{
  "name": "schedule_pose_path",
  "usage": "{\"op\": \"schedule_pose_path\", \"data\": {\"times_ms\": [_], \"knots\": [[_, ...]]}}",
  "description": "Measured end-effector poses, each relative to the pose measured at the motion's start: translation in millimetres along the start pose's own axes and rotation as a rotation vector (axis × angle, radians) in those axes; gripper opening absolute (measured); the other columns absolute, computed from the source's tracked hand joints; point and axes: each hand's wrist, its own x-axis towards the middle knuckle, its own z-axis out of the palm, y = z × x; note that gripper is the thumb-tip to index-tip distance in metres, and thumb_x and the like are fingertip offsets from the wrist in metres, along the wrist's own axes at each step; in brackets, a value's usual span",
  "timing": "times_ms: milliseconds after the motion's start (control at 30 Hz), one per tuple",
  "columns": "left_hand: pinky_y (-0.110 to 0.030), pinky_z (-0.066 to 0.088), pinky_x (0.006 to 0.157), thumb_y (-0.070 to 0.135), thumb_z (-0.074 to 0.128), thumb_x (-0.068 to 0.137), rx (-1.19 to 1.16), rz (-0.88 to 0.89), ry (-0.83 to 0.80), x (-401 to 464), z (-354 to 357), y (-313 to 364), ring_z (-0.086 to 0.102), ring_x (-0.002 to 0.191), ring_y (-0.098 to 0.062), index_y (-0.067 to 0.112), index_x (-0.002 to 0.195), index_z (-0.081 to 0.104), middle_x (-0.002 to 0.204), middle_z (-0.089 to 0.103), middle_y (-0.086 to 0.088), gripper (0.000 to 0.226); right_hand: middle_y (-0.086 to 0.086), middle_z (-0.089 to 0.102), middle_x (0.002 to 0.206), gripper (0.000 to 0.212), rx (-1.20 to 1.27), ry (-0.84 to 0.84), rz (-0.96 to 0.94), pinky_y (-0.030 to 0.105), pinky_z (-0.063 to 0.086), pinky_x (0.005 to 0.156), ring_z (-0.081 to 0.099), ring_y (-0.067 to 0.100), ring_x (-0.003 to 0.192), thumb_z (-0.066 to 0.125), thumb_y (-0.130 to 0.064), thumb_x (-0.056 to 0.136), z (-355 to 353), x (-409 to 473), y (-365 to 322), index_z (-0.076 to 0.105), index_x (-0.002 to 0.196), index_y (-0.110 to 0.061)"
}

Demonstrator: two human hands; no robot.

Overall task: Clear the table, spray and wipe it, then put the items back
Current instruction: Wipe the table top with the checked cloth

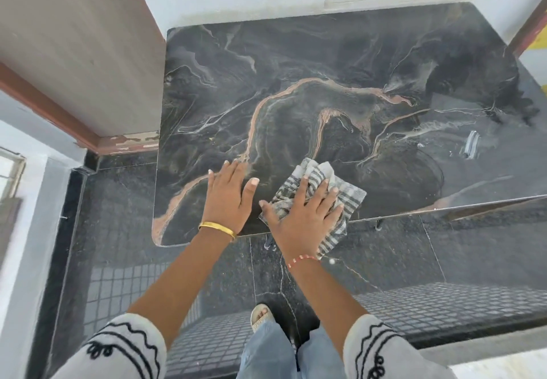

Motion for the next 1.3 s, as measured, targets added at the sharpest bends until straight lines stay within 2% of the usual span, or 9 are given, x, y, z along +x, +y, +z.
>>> {"op": "schedule_pose_path", "data": {"times_ms": [100,333,533,767,933,1067,1167,1233,1300], "knots": [[-0.042,0.000,0.118,0.048,0.015,0.087,-0.004,-0.054,0.043,-2,-19,-26,0.019,0.143,-0.023,0.011,0.139,0.038,0.150,0.033,-0.009,0.068,0.029,0.035,0.145,0.094,-0.019,-0.011,-0.006,0.064,0.020,0.107,0.028,0.048,0.136,0.029,-0.074,0.073,5,-2,-18,0.039,0.142,-0.011],[-0.042,0.002,0.118,0.044,0.016,0.087,-0.007,-0.175,0.118,-26,-47,-74,0.021,0.143,-0.024,0.010,0.138,0.038,0.149,0.034,-0.010,0.065,0.021,0.003,0.157,0.080,-0.031,-0.164,-0.454,0.058,-0.005,0.114,-0.004,0.042,0.144,0.037,-0.054,0.086,14,-16,-97,0.006,0.151,-0.019],[-0.045,0.003,0.117,0.044,0.016,0.087,-0.043,-0.259,0.141,-43,-46,-90,0.025,0.141,-0.025,0.008,0.137,0.040,0.147,0.037,-0.011,0.066,0.016,0.026,0.154,0.070,0.020,-0.210,-0.820,0.055,0.007,0.115,0.016,0.037,0.144,0.044,-0.043,0.078,16,-20,-100,0.034,0.144,-0.021],[-0.043,0.003,0.118,0.045,0.015,0.086,-0.072,-0.233,0.140,-48,-46,-69,0.023,0.142,-0.024,0.010,0.137,0.040,0.147,0.037,-0.010,0.066,0.014,0.063,0.124,0.062,0.248,-0.382,-1.033,0.046,0.028,0.112,0.052,0.031,0.126,0.028,-0.034,0.067,7,-35,-68,0.074,0.101,-0.011],[-0.042,0.004,0.118,0.041,0.021,0.095,-0.082,-0.206,0.133,-51,-50,-47,0.021,0.143,-0.023,0.012,0.138,0.039,0.149,0.035,-0.008,0.055,0.012,0.072,0.105,0.049,0.187,-0.419,-0.928,0.035,0.052,0.085,0.066,0.028,0.102,0.037,-0.027,0.068,-23,-34,-37,0.075,0.093,-0.009],[-0.039,0.002,0.118,0.037,0.024,0.098,-0.098,-0.178,0.118,-52,-47,-27,0.021,0.143,-0.023,0.011,0.139,0.037,0.150,0.033,-0.009,0.051,0.013,0.072,0.073,0.047,0.131,-0.368,-0.759,0.032,0.050,0.065,0.063,0.030,0.068,0.034,-0.029,0.067,-47,-20,6,0.076,0.080,-0.013],[-0.042,0.006,0.119,0.043,0.020,0.091,-0.133,-0.130,0.093,-48,-41,-14,0.024,0.141,-0.025,0.009,0.138,0.039,0.148,0.036,-0.012,0.060,0.004,0.052,0.045,0.036,0.360,-0.429,-0.402,0.029,0.040,0.053,0.045,0.018,0.045,0.039,-0.026,0.069,-74,-1,31,0.063,0.054,-0.003],[-0.043,0.007,0.119,0.044,0.020,0.093,-0.133,-0.101,0.055,-43,-35,-3,0.024,0.142,-0.025,0.009,0.138,0.039,0.148,0.036,-0.011,0.060,0.006,0.043,0.046,0.035,0.581,-0.517,-0.141,0.028,0.032,0.057,0.032,0.010,0.044,0.043,-0.024,0.067,-93,17,40,0.060,0.057,0.004],[-0.043,0.005,0.119,0.040,0.023,0.097,-0.139,-0.070,0.019,-41,-31,12,0.025,0.141,-0.025,0.008,0.138,0.039,0.147,0.037,-0.011,0.054,0.020,0.055,0.066,0.038,0.744,-0.620,0.040,0.033,0.038,0.070,0.043,0.016,0.060,0.044,-0.027,0.070,-106,32,54,0.063,0.069,0.005]]}}
